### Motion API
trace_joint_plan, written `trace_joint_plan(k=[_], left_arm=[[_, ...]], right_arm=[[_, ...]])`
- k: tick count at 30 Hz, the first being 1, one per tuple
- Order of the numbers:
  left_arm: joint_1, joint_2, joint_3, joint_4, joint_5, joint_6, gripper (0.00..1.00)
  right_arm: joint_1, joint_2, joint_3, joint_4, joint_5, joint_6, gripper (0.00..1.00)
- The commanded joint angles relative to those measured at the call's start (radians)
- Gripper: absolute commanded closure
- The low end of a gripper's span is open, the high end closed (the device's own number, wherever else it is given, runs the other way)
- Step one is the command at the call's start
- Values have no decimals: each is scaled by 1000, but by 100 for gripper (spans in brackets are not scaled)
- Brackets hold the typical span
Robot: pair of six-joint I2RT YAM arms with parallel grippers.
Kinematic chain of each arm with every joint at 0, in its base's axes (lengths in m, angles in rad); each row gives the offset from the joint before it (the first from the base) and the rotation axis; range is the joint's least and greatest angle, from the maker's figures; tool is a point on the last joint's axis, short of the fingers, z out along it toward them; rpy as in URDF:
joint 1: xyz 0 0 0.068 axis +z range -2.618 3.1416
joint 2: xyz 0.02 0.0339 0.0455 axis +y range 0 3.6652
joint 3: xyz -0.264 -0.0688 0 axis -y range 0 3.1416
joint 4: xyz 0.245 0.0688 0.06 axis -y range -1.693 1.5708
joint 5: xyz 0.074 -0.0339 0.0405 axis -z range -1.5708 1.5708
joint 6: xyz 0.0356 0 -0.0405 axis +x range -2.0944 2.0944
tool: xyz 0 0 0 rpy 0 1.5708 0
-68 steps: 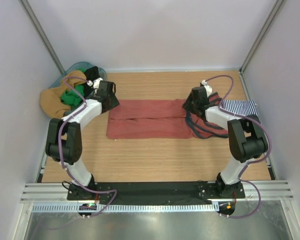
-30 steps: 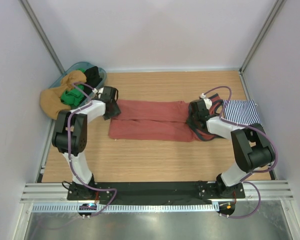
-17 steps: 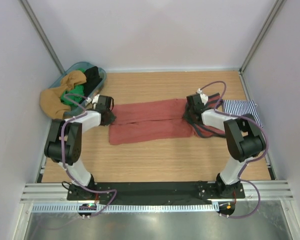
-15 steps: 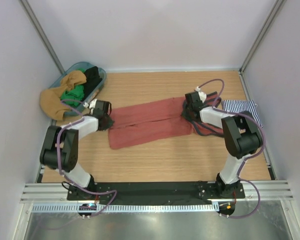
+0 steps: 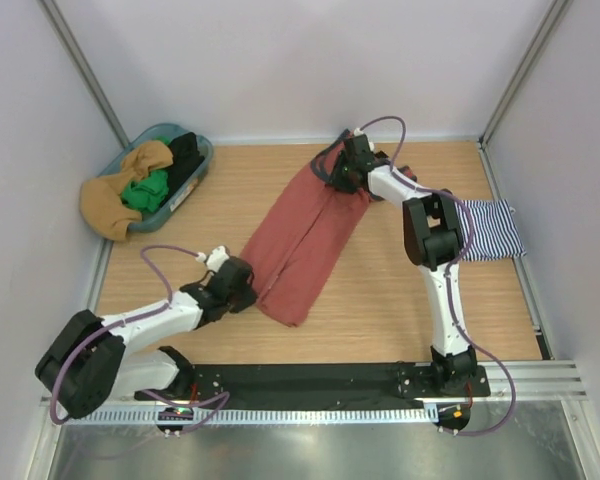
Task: Fold and stack the tank tops
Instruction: Fold the tank top
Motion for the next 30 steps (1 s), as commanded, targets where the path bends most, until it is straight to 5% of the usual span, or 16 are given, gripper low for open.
trace_joint_plan(k=[1, 10, 19, 30], left_arm=[[-215, 21, -12, -40, -97, -187, 100], [-602, 320, 118, -75, -224, -462, 100], [-702, 331, 162, -175, -256, -513, 100], [-799, 319, 181, -258, -236, -547, 100]], right_arm=[[5, 95, 202, -156, -43, -83, 55], [5, -21, 162, -130, -113, -176, 38], [-62, -267, -20, -121, -29, -201, 23], [-147, -160, 63, -306, 262, -133, 21]])
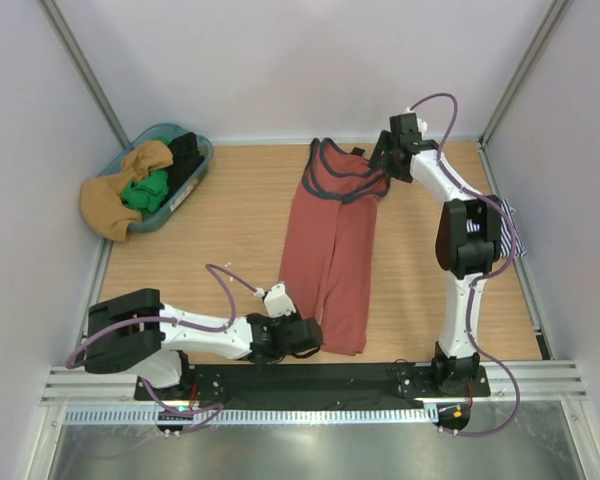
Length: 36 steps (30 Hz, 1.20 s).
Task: Fold and stack the tank tops
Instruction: Fold the tank top
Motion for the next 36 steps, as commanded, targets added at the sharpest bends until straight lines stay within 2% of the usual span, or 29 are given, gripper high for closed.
trace_joint_plan(k=[1, 11, 13, 14, 17, 18, 23, 26, 30, 31, 32, 34, 35, 36], left_arm=[[-33, 15, -30, -205, 42, -11, 100], [-76, 0, -23, -236, 41, -22, 100], [-83, 3, -19, -245, 39, -22, 100], [-85, 5, -18, -247, 41, -22, 100], [-97, 12, -15, -248, 50, -24, 100], [-102, 23, -13, -248, 51, -25, 100], [-106, 63, 5, -248, 65, -16, 100], [-106, 77, 14, -248, 62, -10, 100], [-106, 77, 13, -242, 61, -11, 100], [-106, 77, 11, -239, 61, -10, 100], [-105, 80, 13, -233, 59, -5, 98], [-105, 86, 20, -234, 59, 2, 93], [-105, 86, 25, -240, 59, 5, 84], [-105, 86, 30, -251, 50, 7, 66]], right_arm=[[8, 58, 61, -81, 128, 17, 21], [6, 262, 260, -170, 198, 28, 25], [6, 276, 272, -167, 205, 31, 32], [6, 284, 283, -153, 204, 29, 42], [5, 311, 321, -124, 192, 23, 61], [5, 317, 335, -115, 185, 21, 71], [6, 393, 484, -78, 159, 29, 91], [6, 420, 519, -23, 127, 41, 95], [6, 443, 536, 54, 70, 61, 94], [5, 448, 541, 65, 58, 67, 91], [5, 457, 546, 100, 17, 74, 84], [8, 463, 553, 132, -15, 83, 81], [8, 465, 561, 143, -49, 84, 72], [10, 462, 562, 152, -57, 83, 61]])
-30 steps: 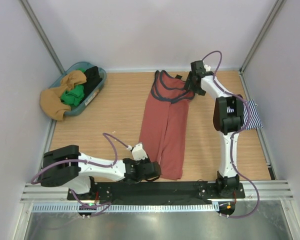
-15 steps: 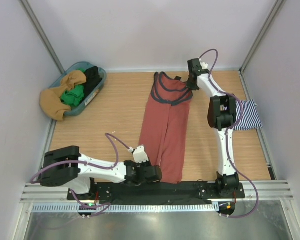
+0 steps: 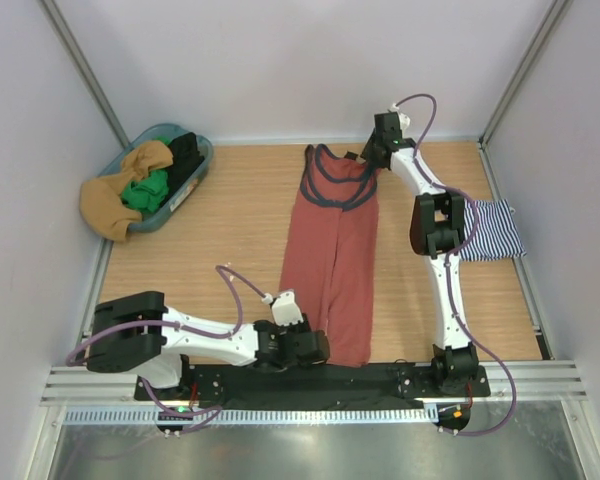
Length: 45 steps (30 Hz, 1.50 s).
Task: Fold and stack the tank tops
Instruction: Fold the tank top
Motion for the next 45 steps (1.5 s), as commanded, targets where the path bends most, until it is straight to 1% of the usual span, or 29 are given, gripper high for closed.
trace_joint_plan(k=[1, 2, 3, 5, 9, 10, 15, 16, 18, 19, 20, 21, 22, 23, 25, 26, 27, 28, 29, 30, 31, 33, 34, 35, 36, 37, 39, 41, 45], left_arm=[[-12, 61, -19, -147, 43, 17, 46], [-12, 50, -18, -184, 39, -1, 27], [-12, 40, -21, -186, 36, -3, 24], [-12, 20, -40, -186, 36, -12, 21], [-12, -22, -51, -223, 45, 11, 22], [-12, -25, -45, -238, 54, 20, 23], [-12, -46, -56, -290, 112, 67, 22], [-12, -64, -62, -305, 111, 72, 22], [-10, -98, -68, -336, 97, 87, 21], [-3, -139, -71, -347, 93, 110, 21], [16, -160, -73, -370, 80, 123, 21], [26, -180, -70, -373, 77, 142, 21], [40, -228, -71, -381, 80, 188, 21], [78, -250, -68, -387, 83, 210, 21], [114, -296, -61, -397, 88, 267, 21], [164, -333, -59, -410, 94, 328, 22], [189, -345, -51, -416, 111, 354, 22], [213, -358, -48, -433, 117, 379, 22], [256, -374, -45, -437, 122, 424, 22], [276, -379, -48, -436, 125, 443, 23], [295, -379, -51, -425, 147, 468, 23], [344, -376, -71, -358, 180, 510, 25], [353, -373, -77, -314, 218, 518, 27], [358, -367, -80, -296, 229, 525, 29], [358, -359, -80, -286, 241, 526, 29], [358, -359, -80, -278, 252, 528, 30], [358, -368, -85, -273, 266, 531, 29], [358, -376, -94, -249, 272, 531, 27], [358, -365, -99, -197, 318, 522, 28]], right_arm=[[7, -8, 56, 117, -81, 13, 44], [7, -14, 57, 112, -81, 7, 24], [7, -37, 57, 107, -76, -1, 21], [7, -70, 30, 91, -68, -30, 19], [7, -209, -102, 78, -50, -74, 20], [7, -284, -132, 59, -44, -77, 20], [16, -531, -411, -38, -47, -93, 21], [21, -629, -526, -64, -48, -93, 24], [33, -727, -657, -95, -36, -58, 27], [54, -789, -736, -72, -48, -55, 29], [70, -897, -889, -71, -44, -32, 30], [91, -954, -960, -67, -38, -24, 32], [147, -1003, -1093, -63, -29, -18, 32], [178, -1097, -1149, -69, 5, -15, 32], [243, -1178, -1248, -113, 28, 21, 33], [295, -1230, -1344, -126, 27, 34, 34], [312, -1322, -1389, -141, 18, 59, 34], [327, -1381, -1467, -165, 10, 94, 38], [358, -1430, -1498, -190, 5, 119, 41], [373, -1532, -1528, -211, -1, 142, 43], [396, -1573, -1559, -231, -19, 160, 48], [456, -1633, -1631, -277, -41, 223, 49], [482, -1669, -1677, -287, -76, 244, 49], [505, -1685, -1691, -304, -79, 284, 49], [566, -1699, -1705, -317, -69, 313, 48], [597, -1737, -1736, -324, -61, 335, 47], [663, -1769, -1756, -337, -59, 393, 45], [700, -1814, -1785, -360, -65, 425, 44], [794, -1890, -1860, -379, -73, 520, 44]])
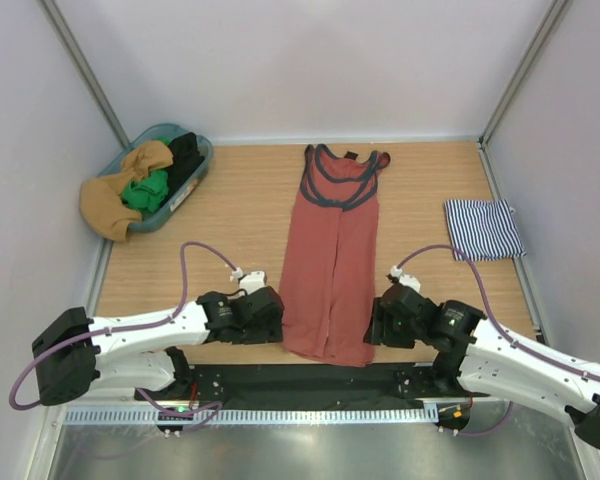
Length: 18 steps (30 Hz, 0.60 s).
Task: Fold and stack the tank tops
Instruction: Fold the tank top
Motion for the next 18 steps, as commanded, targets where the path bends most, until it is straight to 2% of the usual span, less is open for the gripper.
trace_joint_plan(k=[1, 8, 15, 17, 18], left_arm=[[5, 4, -2, 80, 49, 16, 28], [5, 72, 9, 136, 61, 16, 27], [5, 168, 50, 157, 48, 23, 27], [5, 180, 49, 169, 58, 18, 32], [5, 185, 44, 180, 64, 13, 39]], right_arm=[[64, -62, -56, -18, -12, 132, 44], [105, -58, -120, 58, -34, 172, 44], [140, 97, -123, 147, -28, 166, 45], [157, 126, -109, 138, -9, 170, 48], [169, 130, -100, 123, -3, 173, 51]])
